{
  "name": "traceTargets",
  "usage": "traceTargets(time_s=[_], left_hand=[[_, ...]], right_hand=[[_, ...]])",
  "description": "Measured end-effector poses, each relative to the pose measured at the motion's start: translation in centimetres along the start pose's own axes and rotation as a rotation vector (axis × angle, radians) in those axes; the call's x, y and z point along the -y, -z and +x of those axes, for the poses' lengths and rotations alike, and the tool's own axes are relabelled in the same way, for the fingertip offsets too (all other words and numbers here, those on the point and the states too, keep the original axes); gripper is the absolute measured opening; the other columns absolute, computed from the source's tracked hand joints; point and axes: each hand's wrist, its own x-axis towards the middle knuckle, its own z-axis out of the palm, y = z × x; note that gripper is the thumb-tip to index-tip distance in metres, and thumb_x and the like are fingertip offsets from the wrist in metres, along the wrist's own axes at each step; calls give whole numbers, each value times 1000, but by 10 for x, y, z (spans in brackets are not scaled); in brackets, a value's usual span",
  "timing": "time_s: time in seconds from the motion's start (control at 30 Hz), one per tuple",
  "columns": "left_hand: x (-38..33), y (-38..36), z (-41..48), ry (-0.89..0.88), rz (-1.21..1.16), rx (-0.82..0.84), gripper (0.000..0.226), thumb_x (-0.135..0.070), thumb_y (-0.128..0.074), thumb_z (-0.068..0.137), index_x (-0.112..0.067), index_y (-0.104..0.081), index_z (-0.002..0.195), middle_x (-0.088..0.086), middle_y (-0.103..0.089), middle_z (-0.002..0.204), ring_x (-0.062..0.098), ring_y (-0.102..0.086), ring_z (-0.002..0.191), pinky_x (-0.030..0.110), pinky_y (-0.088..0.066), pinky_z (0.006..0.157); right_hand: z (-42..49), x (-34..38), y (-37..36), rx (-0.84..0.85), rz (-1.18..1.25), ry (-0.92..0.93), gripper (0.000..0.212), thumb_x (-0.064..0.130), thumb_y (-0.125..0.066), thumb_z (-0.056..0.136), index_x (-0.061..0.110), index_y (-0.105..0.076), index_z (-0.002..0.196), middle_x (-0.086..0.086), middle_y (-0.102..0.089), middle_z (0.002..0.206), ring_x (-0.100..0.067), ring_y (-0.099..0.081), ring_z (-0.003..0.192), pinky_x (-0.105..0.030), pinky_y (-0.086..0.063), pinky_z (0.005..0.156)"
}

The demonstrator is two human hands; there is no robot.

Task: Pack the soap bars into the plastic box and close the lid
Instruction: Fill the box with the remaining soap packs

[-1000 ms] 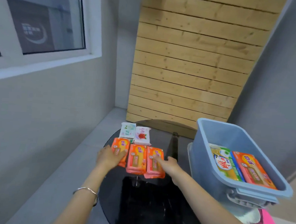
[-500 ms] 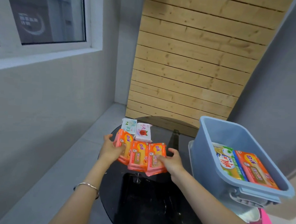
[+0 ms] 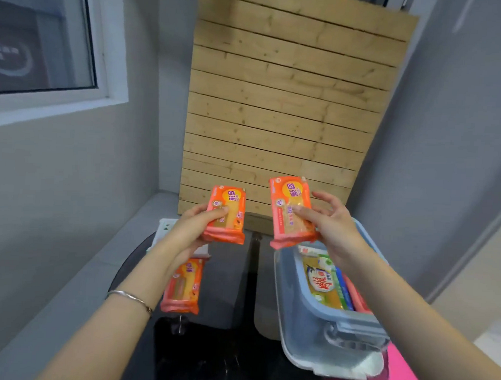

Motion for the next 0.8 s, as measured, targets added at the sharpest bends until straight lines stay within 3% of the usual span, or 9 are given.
traceTargets(time_s=[0.03, 0.17, 0.27, 0.33, 0.4, 0.53, 0.63, 0.8], left_hand=[[-3, -13, 1, -6, -9, 18, 42, -22, -69, 81, -11, -56, 120, 6, -70, 91, 16, -67, 75, 26, -57, 62], [-2, -55, 11, -3, -10, 58, 48, -21, -69, 80, -8, -55, 124, 11, -70, 103, 20, -66, 83, 33, -52, 78], [6, -72, 18, 17, -19, 78, 47, -22, -68, 81, -7, -55, 123, 13, -69, 108, 20, -66, 86, 30, -53, 71], [13, -79, 24, 21, -12, 78, 49, -23, -68, 81, -8, -54, 125, 13, -69, 108, 21, -67, 88, 29, -51, 69], [18, -83, 31, 17, 3, 69, 53, -24, -69, 79, -10, -53, 127, 13, -69, 110, 22, -67, 90, 30, -51, 70], [21, -88, 45, 19, 14, 67, 64, -31, -72, 66, -11, -54, 125, 13, -71, 107, 23, -68, 88, 31, -51, 69], [21, -91, 52, 6, 13, 65, 54, -27, -71, 72, -11, -56, 122, 13, -72, 105, 21, -68, 82, 31, -51, 68], [25, -90, 57, 14, 66, 90, 62, -34, -72, 64, -15, -58, 121, 11, -74, 101, 24, -70, 87, 33, -52, 74]], right_hand=[[5, 4, 13, -28, -2, 6, 62, 11, -74, 77, 17, -43, 130, -3, -67, 99, -18, -65, 76, -27, -48, 59], [31, 3, 60, -101, 72, -62, 65, 8, -70, 80, 13, -37, 136, -9, -66, 108, -18, -64, 73, -28, -51, 57], [52, -9, 84, -84, 81, -147, 51, 5, -66, 83, 3, -48, 131, -15, -68, 104, -20, -65, 75, -32, -53, 66], [63, -19, 93, -35, 69, -211, 40, 4, -63, 85, -1, -54, 124, -11, -68, 90, -19, -65, 73, -29, -54, 62], [72, -32, 96, 24, 33, -267, 35, 4, -62, 86, -1, -56, 120, -9, -67, 89, -17, -65, 76, -25, -54, 59], [90, -51, 94, 122, -14, -301, 34, -2, -65, 82, 7, -50, 112, -10, -66, 96, -21, -64, 85, -33, -54, 75], [101, -59, 93, 225, -92, -335, 38, 0, -69, 79, 9, -47, 110, -13, -67, 103, -27, -66, 96, -40, -54, 86], [108, -70, 92, 388, -219, -459, 9, 8, -66, 84, 11, -59, 88, -9, -70, 95, -22, -68, 87, -34, -56, 80]])
